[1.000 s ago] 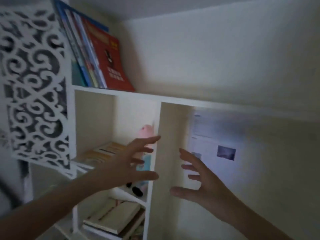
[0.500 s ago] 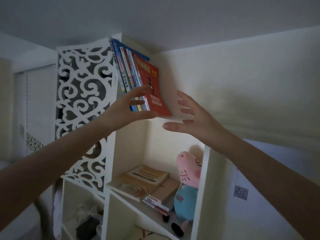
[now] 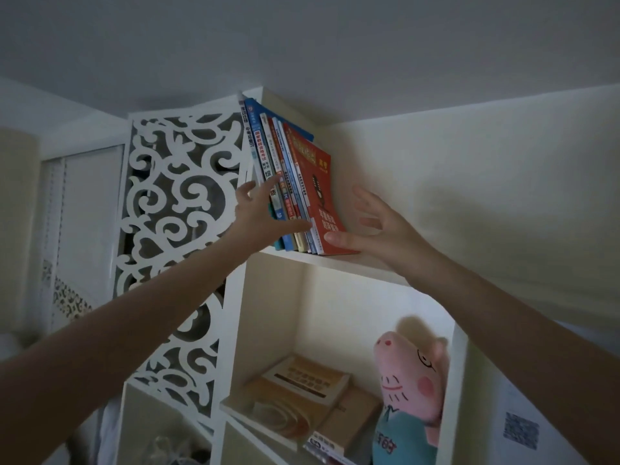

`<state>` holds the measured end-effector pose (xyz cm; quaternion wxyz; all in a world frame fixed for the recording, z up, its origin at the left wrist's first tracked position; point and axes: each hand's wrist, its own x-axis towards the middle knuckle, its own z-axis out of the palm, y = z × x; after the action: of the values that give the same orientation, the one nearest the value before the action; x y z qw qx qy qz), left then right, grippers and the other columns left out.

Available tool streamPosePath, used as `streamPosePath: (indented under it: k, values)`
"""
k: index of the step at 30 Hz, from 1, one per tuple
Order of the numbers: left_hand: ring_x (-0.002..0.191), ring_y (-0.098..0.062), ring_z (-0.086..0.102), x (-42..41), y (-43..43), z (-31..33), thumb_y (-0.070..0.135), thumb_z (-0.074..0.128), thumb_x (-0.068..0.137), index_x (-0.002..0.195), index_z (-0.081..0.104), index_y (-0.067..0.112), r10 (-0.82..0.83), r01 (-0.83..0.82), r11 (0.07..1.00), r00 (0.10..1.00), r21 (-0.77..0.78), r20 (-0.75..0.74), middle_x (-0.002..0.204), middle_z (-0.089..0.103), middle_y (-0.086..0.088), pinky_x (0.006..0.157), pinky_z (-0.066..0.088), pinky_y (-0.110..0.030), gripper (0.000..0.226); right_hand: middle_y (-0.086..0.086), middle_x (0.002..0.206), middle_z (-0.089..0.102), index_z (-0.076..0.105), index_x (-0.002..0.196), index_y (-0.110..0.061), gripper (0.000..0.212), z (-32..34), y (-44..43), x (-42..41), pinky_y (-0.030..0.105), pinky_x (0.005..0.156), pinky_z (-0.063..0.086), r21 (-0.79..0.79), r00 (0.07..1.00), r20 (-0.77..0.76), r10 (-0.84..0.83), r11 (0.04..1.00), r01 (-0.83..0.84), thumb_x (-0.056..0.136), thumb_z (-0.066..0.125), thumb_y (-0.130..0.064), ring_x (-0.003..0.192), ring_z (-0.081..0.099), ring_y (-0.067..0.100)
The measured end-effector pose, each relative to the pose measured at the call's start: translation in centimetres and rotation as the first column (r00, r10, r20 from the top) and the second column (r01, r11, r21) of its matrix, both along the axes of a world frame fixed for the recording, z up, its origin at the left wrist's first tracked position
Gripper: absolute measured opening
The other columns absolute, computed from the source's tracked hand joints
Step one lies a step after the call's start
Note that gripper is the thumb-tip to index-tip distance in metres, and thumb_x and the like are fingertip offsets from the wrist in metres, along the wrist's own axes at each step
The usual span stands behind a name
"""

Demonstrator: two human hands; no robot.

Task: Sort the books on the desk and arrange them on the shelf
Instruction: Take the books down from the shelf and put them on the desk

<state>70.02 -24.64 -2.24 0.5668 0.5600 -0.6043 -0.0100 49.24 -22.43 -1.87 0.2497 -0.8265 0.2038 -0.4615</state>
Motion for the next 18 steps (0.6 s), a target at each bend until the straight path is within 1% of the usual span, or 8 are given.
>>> streamPosePath:
  k: [2,5,7,9,12,14,16,18]
  values:
    - [0.142,-0.030,0.015,0.0,-1.6,0.6,0.037,0.081,0.070,0.150,0.013,0.031,0.013,-0.014,1.000,0.999,-0.027,-0.039,0.153,0.002,-0.008,0.112,0.030,-0.050,0.105,-0.033,0.096,0.041,0.029,0.125,-0.041,0.068,0.3,-0.9,0.6,-0.005,0.056,0.037,-0.001,1.000,-0.004,-0.022,1.000,0.022,0.082,0.074,-0.014,0.065,0.044,-0.036]
    - [0.142,-0.030,0.014,-0.3,-3.8,1.6,0.035,0.084,0.067,0.150,-0.003,0.028,-0.021,0.014,0.998,0.994,-0.064,-0.109,0.150,0.004,-0.013,0.113,0.029,-0.049,0.121,-0.032,0.101,0.041,0.029,0.145,-0.031,0.080,0.7,-2.2,1.3,-0.006,0.056,0.037,0.011,0.998,-0.012,-0.056,0.998,0.056,0.081,0.075,-0.019,0.065,0.042,-0.038]
    - [0.140,-0.032,0.020,-0.8,-4.9,2.1,0.036,0.085,0.065,0.150,-0.011,0.027,-0.030,0.018,0.997,0.983,-0.068,-0.180,0.149,0.008,-0.015,0.110,0.030,-0.049,0.129,-0.025,0.113,0.043,0.025,0.150,-0.029,0.088,0.9,-3.1,1.6,-0.006,0.056,0.037,0.017,0.997,-0.018,-0.074,0.997,0.074,0.080,0.077,-0.023,0.066,0.040,-0.039]
    - [0.135,-0.034,0.031,-1.5,-5.7,2.3,0.035,0.085,0.065,0.150,-0.013,0.027,-0.002,-0.020,0.995,0.975,-0.095,-0.223,0.148,0.015,-0.018,0.105,0.035,-0.049,0.130,-0.023,0.116,0.042,0.025,0.151,-0.029,0.089,0.9,-3.7,1.5,-0.006,0.056,0.037,0.015,0.997,-0.002,-0.078,0.997,0.078,0.079,0.077,-0.023,0.067,0.039,-0.039]
    - [0.121,-0.036,0.047,-2.2,-6.2,2.1,0.031,0.083,0.070,0.150,-0.012,0.028,0.110,-0.137,0.981,0.976,-0.137,-0.189,0.141,0.027,-0.021,0.095,0.044,-0.048,0.124,-0.028,0.108,0.041,0.030,0.146,-0.034,0.082,0.9,-3.7,1.1,-0.007,0.057,0.036,0.013,0.997,-0.007,-0.075,0.997,0.075,0.080,0.077,-0.022,0.067,0.039,-0.040]
    - [0.116,-0.038,0.051,-2.3,-6.3,2.0,0.031,0.080,0.073,0.150,-0.012,0.030,0.148,-0.170,0.976,0.976,-0.137,-0.161,0.137,0.032,-0.022,0.090,0.046,-0.048,0.120,-0.031,0.098,0.042,0.036,0.125,-0.045,0.064,1.0,-3.4,0.5,-0.006,0.055,0.036,0.006,0.997,-0.018,-0.081,0.997,0.081,0.082,0.074,-0.017,0.065,0.042,-0.037]
    - [0.114,-0.038,0.052,-2.2,-6.2,1.9,0.033,0.078,0.075,0.149,-0.012,0.033,0.161,-0.178,0.976,0.977,-0.123,-0.136,0.135,0.033,-0.022,0.088,0.047,-0.046,0.117,-0.033,0.090,0.042,0.036,0.104,-0.048,0.056,1.0,-2.9,0.2,-0.005,0.055,0.036,-0.003,0.997,-0.015,-0.079,0.997,0.079,0.084,0.072,-0.011,0.062,0.045,-0.035]
    - [0.113,-0.038,0.052,-2.1,-6.1,1.9,0.034,0.076,0.076,0.149,-0.012,0.038,0.152,-0.167,0.978,0.981,-0.123,-0.122,0.134,0.033,-0.022,0.087,0.047,-0.045,0.114,-0.032,0.090,0.044,0.037,0.107,-0.047,0.056,0.9,-2.8,0.0,-0.005,0.055,0.037,-0.021,0.997,-0.011,-0.083,0.996,0.082,0.083,0.072,-0.011,0.062,0.045,-0.035]
